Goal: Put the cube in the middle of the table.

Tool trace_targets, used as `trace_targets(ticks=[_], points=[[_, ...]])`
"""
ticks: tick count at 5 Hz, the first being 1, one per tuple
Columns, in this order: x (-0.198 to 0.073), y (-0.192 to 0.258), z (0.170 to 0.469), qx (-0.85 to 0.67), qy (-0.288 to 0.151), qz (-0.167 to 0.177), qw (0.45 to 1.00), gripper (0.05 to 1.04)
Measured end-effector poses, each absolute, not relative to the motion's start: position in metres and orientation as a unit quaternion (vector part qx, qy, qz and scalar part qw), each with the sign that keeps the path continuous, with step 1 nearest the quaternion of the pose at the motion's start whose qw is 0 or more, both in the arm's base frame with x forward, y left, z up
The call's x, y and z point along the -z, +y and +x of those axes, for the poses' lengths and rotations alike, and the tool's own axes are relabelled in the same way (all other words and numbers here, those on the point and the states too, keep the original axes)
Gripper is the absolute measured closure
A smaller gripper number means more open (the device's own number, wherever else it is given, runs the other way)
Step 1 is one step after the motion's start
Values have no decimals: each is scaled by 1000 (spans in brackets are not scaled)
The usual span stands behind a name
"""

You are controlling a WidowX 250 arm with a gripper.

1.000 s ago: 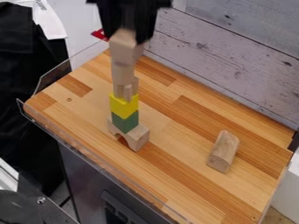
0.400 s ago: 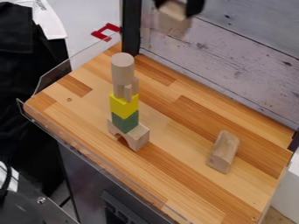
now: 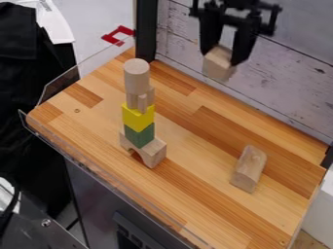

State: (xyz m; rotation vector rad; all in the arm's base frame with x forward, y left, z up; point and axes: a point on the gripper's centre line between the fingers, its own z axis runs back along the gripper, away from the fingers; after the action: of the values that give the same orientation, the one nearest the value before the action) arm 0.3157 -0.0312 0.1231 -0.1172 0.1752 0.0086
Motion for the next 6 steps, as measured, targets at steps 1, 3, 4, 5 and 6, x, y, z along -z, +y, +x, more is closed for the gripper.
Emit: trace_targets(ticks=[1,3,4,5,6], points=[[-98,-30,319,-12,82,-55,995,529],[-63,-19,326,-38,54,-20,998,528],[-41,-24,326,-37,77,-22,996,528],[-28,-32,328,-34,92,-29,995,529],[-17,-38,326,-36,113,-42,992,529]])
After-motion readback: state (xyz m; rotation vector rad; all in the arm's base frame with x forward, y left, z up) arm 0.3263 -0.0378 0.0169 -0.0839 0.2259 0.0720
